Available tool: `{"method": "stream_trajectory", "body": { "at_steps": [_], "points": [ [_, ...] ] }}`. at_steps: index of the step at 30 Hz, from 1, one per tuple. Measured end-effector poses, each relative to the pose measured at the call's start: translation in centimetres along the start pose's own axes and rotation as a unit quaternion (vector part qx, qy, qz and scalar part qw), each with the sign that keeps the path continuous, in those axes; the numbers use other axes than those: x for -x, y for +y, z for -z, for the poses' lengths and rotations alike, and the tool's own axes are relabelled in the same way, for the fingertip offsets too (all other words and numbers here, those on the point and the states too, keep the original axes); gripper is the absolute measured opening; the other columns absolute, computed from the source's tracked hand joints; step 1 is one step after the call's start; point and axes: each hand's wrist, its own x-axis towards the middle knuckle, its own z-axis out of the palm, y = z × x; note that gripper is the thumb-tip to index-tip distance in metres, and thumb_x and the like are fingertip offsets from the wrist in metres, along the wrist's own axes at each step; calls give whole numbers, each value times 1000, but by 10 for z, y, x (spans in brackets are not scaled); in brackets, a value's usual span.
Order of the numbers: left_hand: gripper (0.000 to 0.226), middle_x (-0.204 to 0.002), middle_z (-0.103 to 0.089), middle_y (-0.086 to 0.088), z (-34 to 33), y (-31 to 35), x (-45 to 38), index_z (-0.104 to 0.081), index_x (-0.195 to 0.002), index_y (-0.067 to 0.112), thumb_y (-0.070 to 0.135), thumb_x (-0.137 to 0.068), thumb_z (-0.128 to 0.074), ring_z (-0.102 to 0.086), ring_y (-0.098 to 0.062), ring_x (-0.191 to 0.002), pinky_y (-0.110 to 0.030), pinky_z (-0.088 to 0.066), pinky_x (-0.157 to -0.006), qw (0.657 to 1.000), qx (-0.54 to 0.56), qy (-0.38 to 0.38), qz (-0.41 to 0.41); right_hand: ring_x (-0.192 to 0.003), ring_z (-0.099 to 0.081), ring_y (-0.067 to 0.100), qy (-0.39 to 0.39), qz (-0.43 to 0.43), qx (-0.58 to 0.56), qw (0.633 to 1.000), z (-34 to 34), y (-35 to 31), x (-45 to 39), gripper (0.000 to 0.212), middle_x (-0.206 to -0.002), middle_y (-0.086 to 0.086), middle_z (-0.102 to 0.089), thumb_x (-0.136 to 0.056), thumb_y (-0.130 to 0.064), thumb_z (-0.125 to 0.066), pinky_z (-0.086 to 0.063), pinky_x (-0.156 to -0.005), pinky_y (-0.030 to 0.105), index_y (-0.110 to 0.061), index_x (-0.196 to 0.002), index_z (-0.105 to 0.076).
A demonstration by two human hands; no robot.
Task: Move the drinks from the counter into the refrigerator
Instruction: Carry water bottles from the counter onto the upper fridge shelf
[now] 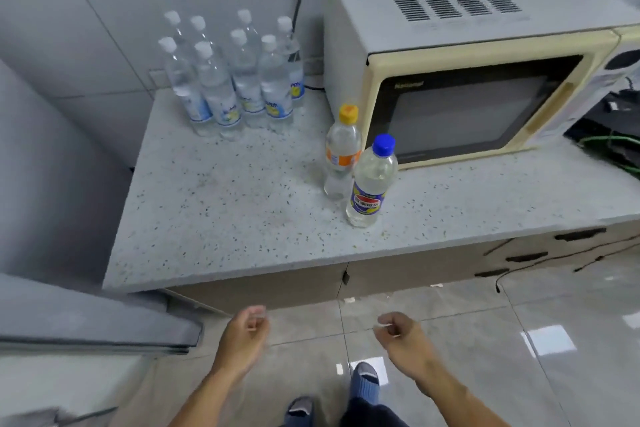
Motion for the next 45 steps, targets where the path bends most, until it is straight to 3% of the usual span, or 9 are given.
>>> {"method": "stream_trajectory", "body": {
  "at_steps": [4, 9, 13, 18, 21, 25, 29, 34, 45],
  "points": [
    [13, -109, -63, 16, -1, 53, -8, -55, -104, 51, 43, -94, -60, -63, -7, -100, -33, -56, -86, 997, 31, 45, -46, -64, -56, -1, -58, 163, 4, 985, 0, -92, -13, 14, -80, -5, -63, -91, -15, -69, -42, -63, 6, -16, -105, -67],
    [18, -105, -65, 13, 20, 121, -24, -56, -102, 57, 42, -94, -61, -66, -7, -92, -25, -58, -70, 978, 113, 154, -83, -73, -62, 7, -119, 274, -20, 954, -19, -189, -24, 22, -92, -4, -66, -89, -21, -70, -54, -74, 24, -23, -111, -64],
    [20, -110, -65, 8, 53, 179, -49, -57, -110, 49, 39, -93, -60, -67, -11, -95, -23, -56, -66, 949, 166, 245, -107, -82, -62, 2, -64, 339, -69, 936, -47, -262, -51, 30, -110, -6, -61, -90, -25, -69, -50, -73, 15, -27, -119, -59],
    [37, -121, -61, 12, 96, 271, -99, -52, -127, 38, 35, -91, -61, -61, -1, -88, -24, -49, -68, 918, 175, 332, -125, -118, -54, 13, 39, 341, -152, 927, -69, -368, -84, 49, -135, -6, -44, -92, -24, -66, -45, -97, 28, -25, -137, -46],
    [55, -134, -53, 5, 120, 319, -126, -42, -141, 31, 32, -91, -64, -58, -11, -106, -25, -45, -80, 916, 83, 350, -177, -134, -38, 18, 134, 369, -140, 909, -63, -429, -103, 57, -146, 0, -34, -90, -17, -66, -38, -101, 28, -23, -142, -43],
    [65, -143, -41, -10, 146, 362, -161, -38, -146, 24, 22, -88, -66, -40, -30, -129, -39, -41, -94, 875, -161, 378, -256, -140, -29, 29, 191, 368, 38, 909, -40, -492, -135, 64, -159, 6, -17, -89, -19, -64, -40, -108, 40, -27, -147, -38],
    [62, -149, -32, -12, 166, 389, -195, -35, -146, 22, 25, -91, -64, -40, -37, -128, -46, -44, -94, 876, -274, 328, -224, -137, -34, 33, 135, 374, 259, 880, -25, -520, -160, 59, -158, 6, -17, -92, -23, -63, -44, -101, 41, -27, -145, -39],
    [53, -150, -34, -7, 173, 387, -221, -41, -145, 22, 22, -95, -61, -49, -34, -123, -44, -47, -91, 886, -337, 250, -195, -122, -49, 35, 117, 356, 361, 854, -27, -524, -171, 47, -137, 11, -41, -94, -25, -63, -50, -90, 44, -22, -138, -45],
    [15, -120, -51, -6, 140, 336, -171, -65, -101, 23, 12, -90, -64, -53, -23, -87, -27, -37, -71, 914, -167, 291, -227, -104, -62, 29, 79, 385, 414, 821, -17, -501, -137, 35, -125, 12, -53, -87, -5, -65, -56, -91, 39, -11, -121, -59]
  ]
}}
